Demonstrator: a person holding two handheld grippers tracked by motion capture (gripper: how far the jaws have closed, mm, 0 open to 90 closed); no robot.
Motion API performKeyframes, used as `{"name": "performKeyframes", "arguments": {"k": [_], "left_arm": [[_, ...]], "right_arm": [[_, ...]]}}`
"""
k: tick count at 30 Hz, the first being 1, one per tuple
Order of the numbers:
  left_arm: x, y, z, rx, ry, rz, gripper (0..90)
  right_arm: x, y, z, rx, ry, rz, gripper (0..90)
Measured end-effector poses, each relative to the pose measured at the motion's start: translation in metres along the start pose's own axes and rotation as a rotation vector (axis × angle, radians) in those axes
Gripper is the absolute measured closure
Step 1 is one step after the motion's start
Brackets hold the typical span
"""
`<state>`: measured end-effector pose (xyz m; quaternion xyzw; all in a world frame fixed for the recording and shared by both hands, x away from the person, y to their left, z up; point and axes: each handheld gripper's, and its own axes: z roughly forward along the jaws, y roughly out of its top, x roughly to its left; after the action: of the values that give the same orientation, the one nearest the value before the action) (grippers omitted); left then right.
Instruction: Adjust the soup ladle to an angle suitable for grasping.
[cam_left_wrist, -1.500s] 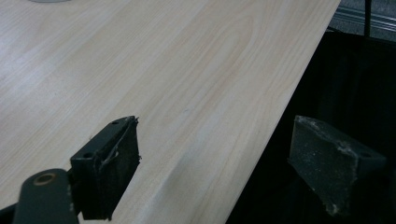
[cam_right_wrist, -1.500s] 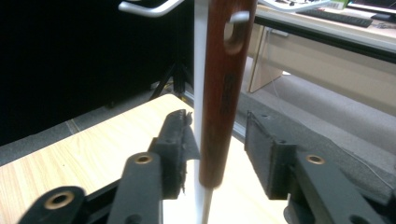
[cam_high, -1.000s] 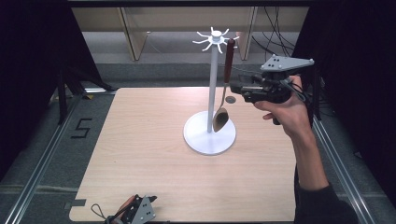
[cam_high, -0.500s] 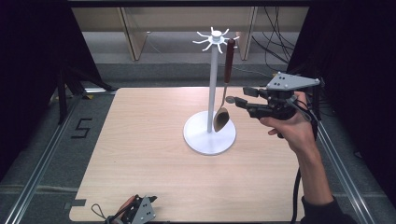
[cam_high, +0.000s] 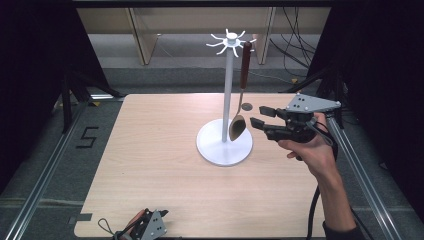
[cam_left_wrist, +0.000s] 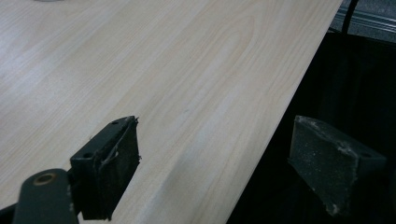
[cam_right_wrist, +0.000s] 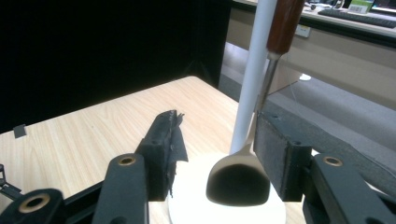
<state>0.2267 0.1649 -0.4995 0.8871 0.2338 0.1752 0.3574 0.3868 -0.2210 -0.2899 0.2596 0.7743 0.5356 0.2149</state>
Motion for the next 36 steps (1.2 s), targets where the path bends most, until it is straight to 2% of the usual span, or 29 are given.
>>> {"name": "performKeyframes", "arguments": {"k": [2, 3, 5, 6, 7, 8, 11, 12, 13, 14, 15, 16, 17, 20, 21, 22, 23, 25, 26, 27, 29, 30, 31, 32, 34, 35, 36], "left_arm": [[0.001, 0.0, 0.0, 0.008, 0.005, 0.008, 15.1], [0.001, 0.0, 0.001, -0.01, 0.002, -0.004, 15.1], [0.0, 0.0, 0.001, -0.011, 0.003, -0.008, 15.1], [0.001, 0.0, 0.0, 0.01, -0.004, 0.008, 15.1], [0.001, 0.0, 0.0, 0.006, -0.008, -0.001, 15.2], [0.0, -0.001, 0.001, -0.012, -0.01, -0.012, 15.2], [-0.001, 0.0, 0.001, -0.023, -0.012, -0.021, 15.2], [0.0, 0.0, 0.0, 0.002, -0.013, -0.005, 15.2], [0.0, 0.0, 0.0, 0.003, -0.013, -0.005, 15.2], [-0.001, -0.001, 0.001, -0.021, -0.008, -0.027, 15.2], [0.0, 0.0, 0.001, -0.021, -0.006, -0.025, 15.1], [0.0, 0.0, 0.001, -0.018, -0.005, -0.023, 15.2], [-0.001, 0.0, 0.002, -0.02, -0.007, -0.025, 15.2], [-0.001, 0.0, 0.002, -0.021, -0.005, -0.026, 15.1], [0.0, 0.0, 0.002, -0.022, -0.002, -0.025, 15.1], [0.001, 0.001, 0.0, -0.002, -0.009, -0.01, 15.1], [0.001, 0.001, 0.001, -0.006, 0.0, -0.013, 15.1], [0.001, 0.001, 0.001, -0.008, 0.002, -0.013, 15.1], [0.001, 0.001, 0.001, -0.008, 0.002, -0.016, 15.1], [0.001, 0.001, 0.0, -0.002, 0.002, -0.006, 15.0], [0.0, 0.001, 0.002, -0.028, -0.015, -0.02, 15.0], [0.0, 0.002, 0.002, -0.029, -0.019, -0.022, 15.0], [-0.001, 0.002, 0.003, -0.03, -0.024, -0.026, 15.0], [0.001, 0.003, 0.002, -0.01, -0.011, -0.022, 15.0], [0.001, 0.003, 0.002, -0.014, -0.008, -0.022, 15.0], [0.001, 0.003, 0.002, -0.012, -0.009, -0.022, 15.0], [0.0, 0.003, 0.002, -0.013, -0.01, -0.024, 15.0]], "right_arm": [[0.001, -0.001, 0.0, 0.01, 0.01, 0.018, 50.2], [0.001, -0.003, 0.001, -0.001, 0.009, 0.01, 50.1], [0.004, -0.008, 0.002, -0.003, 0.009, 0.023, 49.5], [0.004, -0.008, 0.002, -0.003, 0.009, 0.023, 49.5], [0.003, -0.01, 0.003, -0.002, 0.012, 0.003, 49.1], [0.004, -0.015, 0.004, -0.004, 0.026, 0.031, 48.0], [0.003, -0.017, 0.007, 0.003, 0.031, 0.055, 45.2], [0.002, -0.018, 0.009, 0.002, 0.025, 0.06, 45.3], [0.002, -0.02, 0.011, 0.008, 0.028, 0.065, 45.3], [0.002, -0.02, 0.011, 0.008, 0.028, 0.065, 45.3], [0.002, -0.022, 0.013, 0.0, 0.04, 0.06, 45.2], [0.003, -0.023, 0.013, 0.018, 0.031, 0.06, 44.9], [0.002, -0.024, 0.015, 0.011, 0.026, 0.049, 44.7], [0.004, -0.027, 0.017, 0.018, 0.02, 0.073, 44.5], [0.002, -0.029, 0.019, 0.024, 0.027, 0.051, 44.3], [0.002, -0.029, 0.019, 0.024, 0.027, 0.051, 44.3], [0.001, -0.032, 0.02, 0.041, 0.023, 0.043, 44.0], [0.002, -0.034, 0.021, 0.051, 0.026, 0.06, 43.7], [0.0, -0.036, 0.022, 0.048, 0.024, 0.041, 43.4], [0.001, -0.039, 0.022, 0.077, 0.028, 0.072, 42.8], [0.0, -0.043, 0.023, 0.092, 0.024, 0.078, 42.4], [-0.004, -0.045, 0.024, 0.088, 0.016, 0.043, 42.2], [-0.004, -0.045, 0.024, 0.088, 0.016, 0.043, 42.2], [-0.004, -0.049, 0.025, 0.104, 0.018, 0.073, 42.2], [-0.004, -0.051, 0.025, 0.107, 0.015, 0.084, 42.2], [-0.005, -0.053, 0.027, 0.1, 0.012, 0.051, 42.2], [-0.005, -0.055, 0.028, 0.117, 0.02, 0.059, 42.1]]}}
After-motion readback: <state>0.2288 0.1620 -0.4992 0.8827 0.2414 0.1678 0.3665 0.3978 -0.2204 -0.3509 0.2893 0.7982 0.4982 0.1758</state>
